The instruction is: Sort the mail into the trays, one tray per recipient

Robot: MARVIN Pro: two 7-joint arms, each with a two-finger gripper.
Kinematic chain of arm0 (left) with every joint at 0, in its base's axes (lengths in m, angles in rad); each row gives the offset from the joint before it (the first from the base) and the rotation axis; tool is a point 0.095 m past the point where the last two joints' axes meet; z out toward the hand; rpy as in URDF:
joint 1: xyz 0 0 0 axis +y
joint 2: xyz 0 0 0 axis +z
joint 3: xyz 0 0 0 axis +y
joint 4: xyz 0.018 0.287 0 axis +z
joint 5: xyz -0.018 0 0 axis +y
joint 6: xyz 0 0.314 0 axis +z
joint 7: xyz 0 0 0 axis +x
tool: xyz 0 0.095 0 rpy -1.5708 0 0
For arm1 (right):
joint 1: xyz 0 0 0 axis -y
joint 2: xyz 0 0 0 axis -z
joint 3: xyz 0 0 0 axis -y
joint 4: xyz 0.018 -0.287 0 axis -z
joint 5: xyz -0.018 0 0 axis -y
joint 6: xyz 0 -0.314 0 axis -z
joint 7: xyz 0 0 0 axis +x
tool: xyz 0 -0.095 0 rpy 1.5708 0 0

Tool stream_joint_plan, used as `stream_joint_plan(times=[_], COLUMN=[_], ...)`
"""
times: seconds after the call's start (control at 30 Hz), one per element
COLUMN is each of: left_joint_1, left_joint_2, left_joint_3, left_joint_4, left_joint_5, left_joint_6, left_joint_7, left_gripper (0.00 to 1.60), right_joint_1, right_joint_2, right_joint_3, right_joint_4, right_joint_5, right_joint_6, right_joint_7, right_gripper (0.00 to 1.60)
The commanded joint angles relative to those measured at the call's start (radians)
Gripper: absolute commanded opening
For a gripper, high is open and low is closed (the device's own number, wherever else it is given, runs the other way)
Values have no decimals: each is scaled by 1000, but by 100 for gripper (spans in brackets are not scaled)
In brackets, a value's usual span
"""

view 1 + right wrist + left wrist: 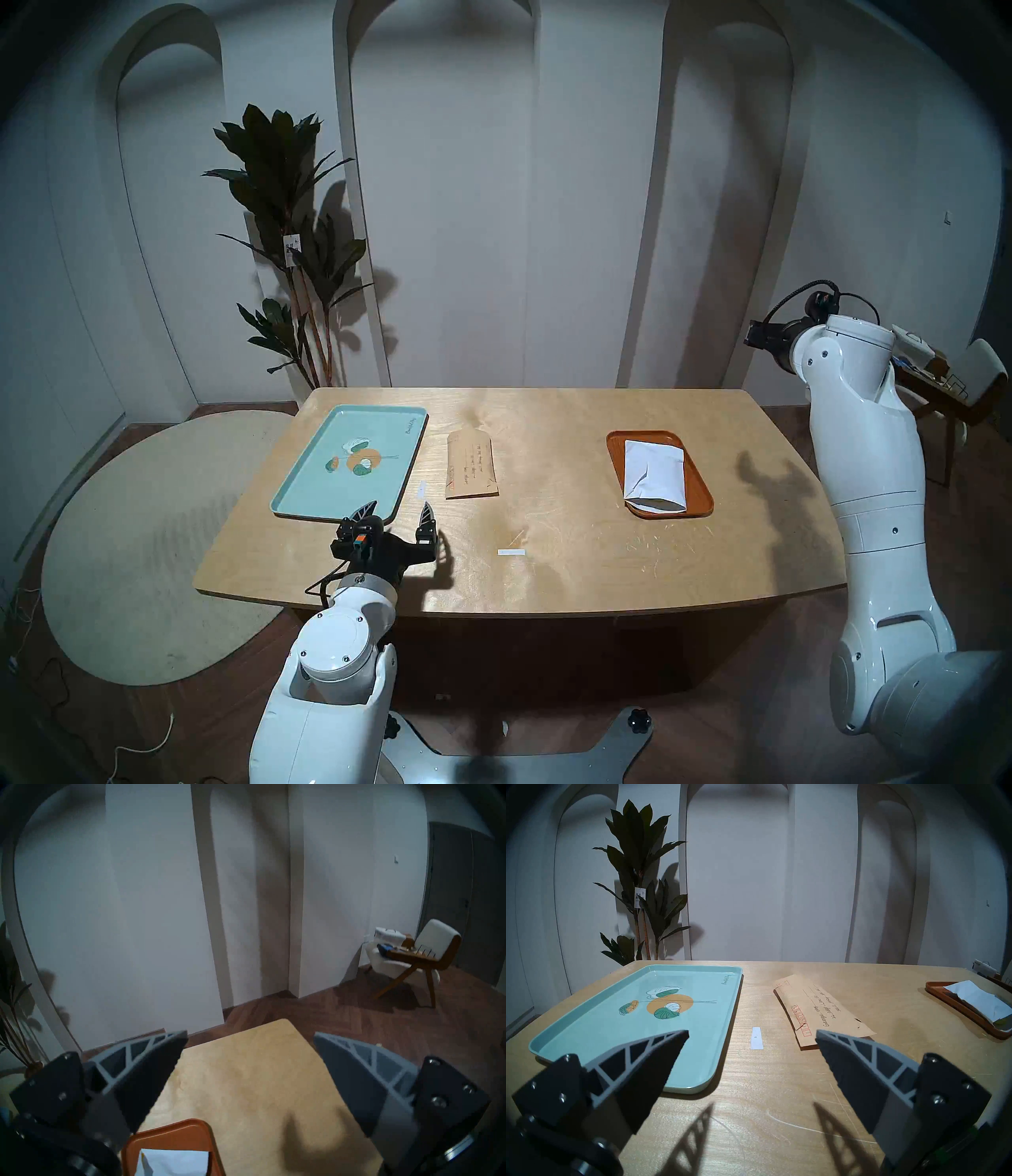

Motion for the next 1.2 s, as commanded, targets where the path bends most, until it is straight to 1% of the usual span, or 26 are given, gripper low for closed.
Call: stream_joint_plan(times=[0.0, 0.03, 0.1, 0.13, 0.2, 0.27, 0.3, 0.33, 0.4, 0.47, 0.57, 0.63, 0.7, 0.77, 0.8, 0.83, 0.9, 0.97, 1.0, 1.07, 1.1, 1.13, 1.17], left_joint_1=[-8, -8, -8, -8, -8, -8, -9, -9, -9, -9, -9, -9, -9, -9, -9, -9, -8, -8, -8, -8, -8, -7, -7], left_joint_2=[-1, -1, -1, -1, 0, 0, 0, 0, 0, 0, 0, 0, 0, 0, 0, 0, 0, 0, 0, -1, -1, -1, -1], left_joint_3=[-1, -1, -1, -1, -1, -1, -1, -1, -1, -1, -1, -1, -1, -1, -1, -1, -1, -1, -1, -1, -1, -1, -1], left_joint_4=[-23, -23, -23, -22, -22, -21, -21, -20, -20, -20, -19, -19, -20, -20, -21, -21, -22, -22, -23, -23, -23, -24, -24], left_joint_5=[0, 0, 0, 0, 0, 0, 0, 0, 0, 0, 0, 0, 0, 0, 0, 0, 0, 0, 0, 0, 0, 0, 0], left_joint_6=[-6, -6, -6, -6, -6, -6, -6, -6, -5, -5, -5, -6, -6, -6, -6, -6, -6, -6, -6, -6, -6, -5, -5], left_joint_7=[1, 1, 1, 1, 1, 0, 0, 0, 0, 0, 0, 0, 0, 0, 0, 0, 1, 1, 1, 1, 1, 1, 1], left_gripper=[160, 160, 160, 160, 160, 160, 160, 160, 160, 160, 160, 160, 160, 160, 160, 160, 160, 160, 160, 160, 160, 160, 160], right_joint_1=[-41, -47, -63, -65, -68, -66, -57, -51, -39, -32, -18, -12, -14, -17, -22, -27, -38, -45, -48, -44, -44, -34, -30], right_joint_2=[122, 121, 153, 155, 182, 188, 214, 216, 247, 246, 297, 308, 337, 339, 359, 359, 390, 408, 427, 448, 448, 460, 463], right_joint_3=[-21, -18, -25, -22, -29, -26, -27, -23, -27, -22, -37, -44, -65, -73, -91, -100, -135, -159, -183, -206, -206, -223, -231], right_joint_4=[10, 19, 50, 70, 112, 128, 168, 182, 215, 225, 264, 279, 292, 291, 296, 295, 306, 314, 323, 344, 344, 362, 363], right_joint_5=[-85, -92, -100, -97, -123, -124, -145, -156, -175, -183, -213, -228, -235, -238, -241, -246, -254, -262, -274, -281, -281, -291, -295], right_joint_6=[-60, -71, -94, -98, -120, -123, -140, -143, -162, -168, -211, -236, -273, -285, -309, -311, -352, -379, -408, -449, -449, -482, -481], right_joint_7=[131, 136, 184, 194, 241, 252, 297, 307, 357, 365, 450, 481, 529, 537, 567, 572, 622, 655, 693, 743, 743, 784, 788], right_gripper=[160, 160, 160, 160, 160, 160, 160, 160, 160, 160, 160, 160, 160, 160, 160, 160, 160, 160, 160, 160, 160, 160, 160])
